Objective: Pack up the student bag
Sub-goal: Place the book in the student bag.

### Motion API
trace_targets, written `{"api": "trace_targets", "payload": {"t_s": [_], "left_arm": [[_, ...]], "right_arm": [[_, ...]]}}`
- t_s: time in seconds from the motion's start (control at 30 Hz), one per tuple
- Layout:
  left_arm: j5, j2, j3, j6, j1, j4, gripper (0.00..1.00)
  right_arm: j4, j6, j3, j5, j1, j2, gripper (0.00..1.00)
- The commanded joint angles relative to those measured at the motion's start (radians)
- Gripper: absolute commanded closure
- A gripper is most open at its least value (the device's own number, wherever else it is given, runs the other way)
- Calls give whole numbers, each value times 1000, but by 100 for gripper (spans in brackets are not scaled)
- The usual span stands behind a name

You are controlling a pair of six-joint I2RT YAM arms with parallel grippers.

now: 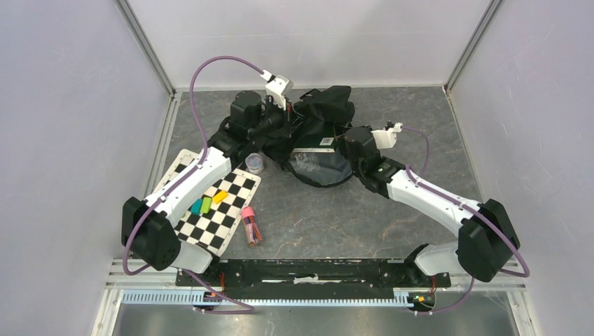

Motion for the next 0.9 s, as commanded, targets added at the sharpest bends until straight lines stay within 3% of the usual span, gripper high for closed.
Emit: {"api": "trace_targets", "payload": {"t_s": [0.0, 0.2, 0.43, 0.87], "left_arm": [[67, -50, 36, -85, -8, 144, 98], [27, -37, 68, -89, -8, 103, 98], [38, -61, 49, -83, -5, 100, 98], [101, -65, 63, -122, -4, 102, 98]], "right_arm": [[148, 42, 108, 115, 45, 18, 100], [172, 36, 68, 130, 97, 14, 100], [182, 3, 51, 224, 61, 0, 100], [221, -34, 128, 248, 24, 154, 100]]}}
